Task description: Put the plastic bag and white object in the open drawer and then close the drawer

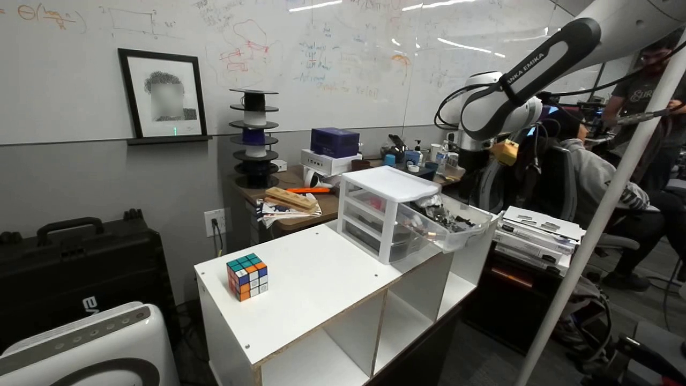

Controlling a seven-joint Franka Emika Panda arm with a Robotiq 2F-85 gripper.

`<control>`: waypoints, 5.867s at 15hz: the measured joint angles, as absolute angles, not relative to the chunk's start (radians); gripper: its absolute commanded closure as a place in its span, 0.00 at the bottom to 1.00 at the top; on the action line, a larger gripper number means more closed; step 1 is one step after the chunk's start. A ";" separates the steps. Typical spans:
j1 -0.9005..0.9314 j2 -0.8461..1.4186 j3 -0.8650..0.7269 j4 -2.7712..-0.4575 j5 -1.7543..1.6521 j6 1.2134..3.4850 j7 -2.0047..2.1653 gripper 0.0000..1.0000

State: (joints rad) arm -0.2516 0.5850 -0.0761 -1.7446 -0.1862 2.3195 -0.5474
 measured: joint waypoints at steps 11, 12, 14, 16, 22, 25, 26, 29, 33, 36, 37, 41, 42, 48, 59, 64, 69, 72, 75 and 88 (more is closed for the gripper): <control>-0.339 0.696 0.008 -1.694 -0.074 2.425 -0.646 0.00; -0.340 0.706 0.013 -1.687 -0.070 2.429 -0.653 0.00; -0.340 0.725 0.022 -1.670 -0.069 2.438 -0.662 0.22; -0.340 0.746 0.025 -1.652 -0.069 2.440 -0.666 0.42; -0.347 0.795 0.025 -1.610 -0.069 2.439 -0.667 0.84; -0.354 0.796 0.030 -1.602 -0.056 2.422 -0.669 0.89; -0.356 0.796 0.030 -1.600 -0.052 2.414 -0.669 0.86; -0.356 0.792 0.028 -1.598 -0.052 2.362 -0.669 0.86; -0.354 0.764 0.012 -1.605 -0.052 2.289 -0.650 0.86; -0.345 0.688 -0.012 -1.644 -0.057 2.276 -0.621 0.86; -0.339 0.650 -0.023 -1.668 -0.064 2.275 -0.609 0.86; -0.285 0.484 -0.060 -1.794 -0.131 2.266 -0.521 0.87; -0.266 0.439 -0.063 -1.831 -0.150 2.264 -0.489 0.87; -0.141 0.176 -0.044 -2.037 -0.183 2.162 -0.404 0.87; -0.047 0.113 -0.001 -2.218 -0.140 2.267 -0.403 0.88; -0.042 0.156 0.012 -2.214 -0.113 2.343 -0.403 0.37; -0.048 0.117 0.006 -2.213 -0.106 2.345 -0.403 0.02; -0.081 0.047 -0.031 -2.211 -0.087 2.345 -0.417 0.00; -0.136 0.018 -0.103 -2.180 -0.076 2.351 -0.432 0.00; -0.250 0.566 -0.123 -1.632 -0.025 2.348 -0.401 0.00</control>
State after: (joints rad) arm -0.2498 0.5659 -0.1231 -1.6317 -0.0251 2.3476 -0.4012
